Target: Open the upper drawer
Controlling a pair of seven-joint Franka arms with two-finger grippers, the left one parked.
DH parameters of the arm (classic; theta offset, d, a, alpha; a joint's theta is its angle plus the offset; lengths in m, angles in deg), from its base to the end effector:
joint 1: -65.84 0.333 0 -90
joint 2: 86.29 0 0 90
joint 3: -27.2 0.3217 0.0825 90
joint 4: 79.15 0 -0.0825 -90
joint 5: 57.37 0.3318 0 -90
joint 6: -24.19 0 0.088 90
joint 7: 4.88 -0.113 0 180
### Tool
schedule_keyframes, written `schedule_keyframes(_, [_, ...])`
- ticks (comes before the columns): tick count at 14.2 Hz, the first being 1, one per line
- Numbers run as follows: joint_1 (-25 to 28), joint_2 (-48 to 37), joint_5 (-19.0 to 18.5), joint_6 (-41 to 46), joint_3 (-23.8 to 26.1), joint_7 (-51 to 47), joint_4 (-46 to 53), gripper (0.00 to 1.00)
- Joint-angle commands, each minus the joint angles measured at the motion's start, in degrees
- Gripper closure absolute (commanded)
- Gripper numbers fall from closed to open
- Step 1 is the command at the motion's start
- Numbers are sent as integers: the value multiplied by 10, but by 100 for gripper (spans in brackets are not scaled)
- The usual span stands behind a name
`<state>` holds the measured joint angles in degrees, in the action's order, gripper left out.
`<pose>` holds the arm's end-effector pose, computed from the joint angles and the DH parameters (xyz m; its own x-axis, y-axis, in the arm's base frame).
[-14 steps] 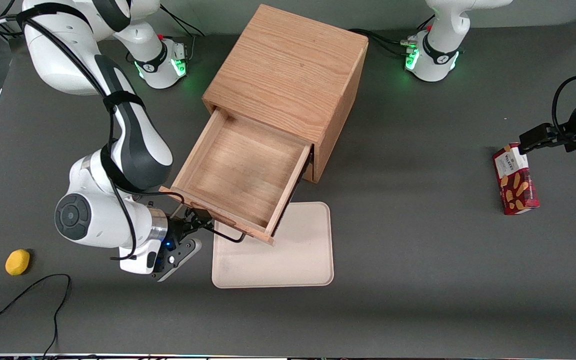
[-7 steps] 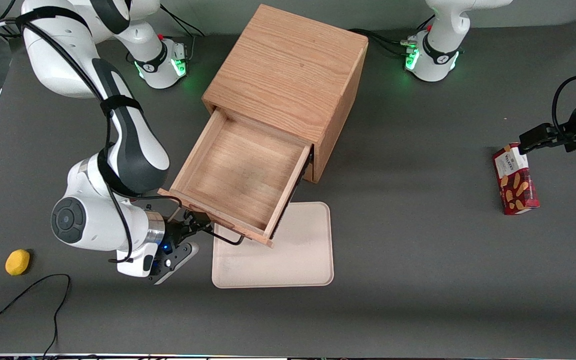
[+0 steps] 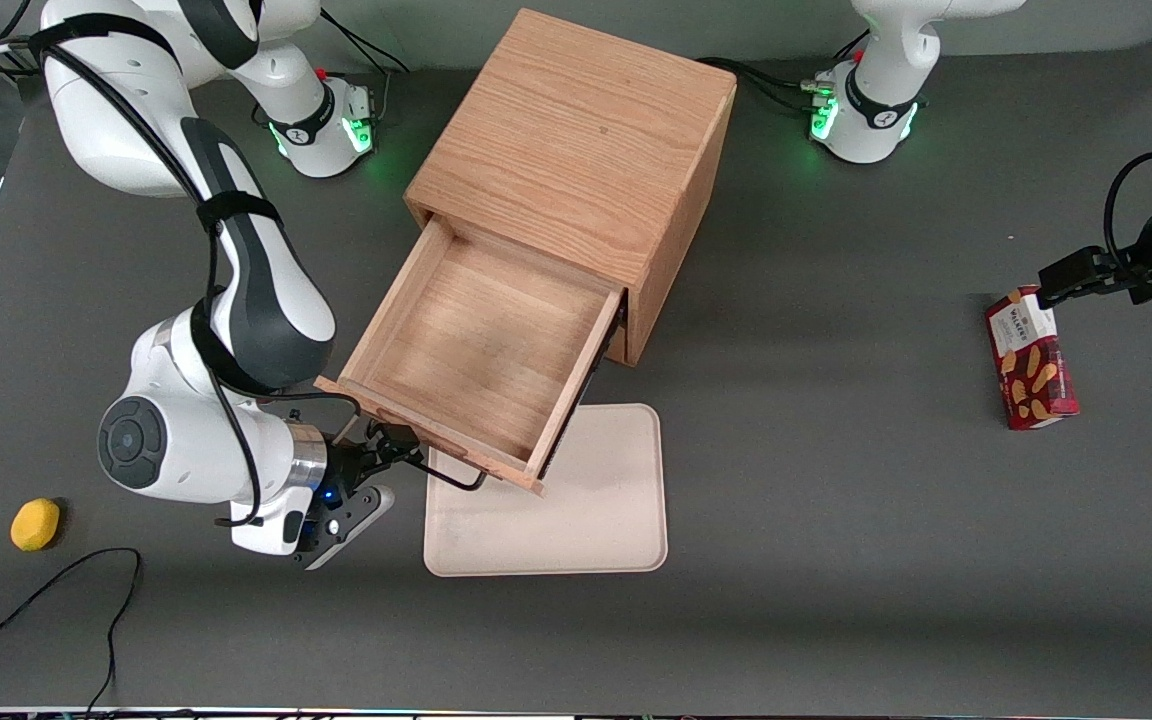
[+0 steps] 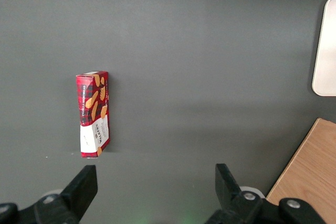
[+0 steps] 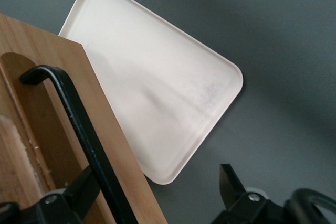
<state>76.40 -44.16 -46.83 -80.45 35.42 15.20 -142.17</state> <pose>0.6735 0.2115 0.4016 0.8316 0.5494 0.0813 0.5500 -0.7943 -0.2581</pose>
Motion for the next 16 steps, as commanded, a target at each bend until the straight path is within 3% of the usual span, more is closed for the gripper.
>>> schedule_keyframes(1, [-8,6,5,15,-2,5,30,0])
schedule_keyframes(8, [-5,-42,-3,115,-39,2,28,0])
schedule_keyframes(11, [-8,-81,-46,166,-40,-1,11,0])
schedule_keyframes(13, [-5,-127,-65,203,-58,-5,-36,0])
schedule_keyframes(16, [-5,-231,-65,202,-98,-5,-168,0])
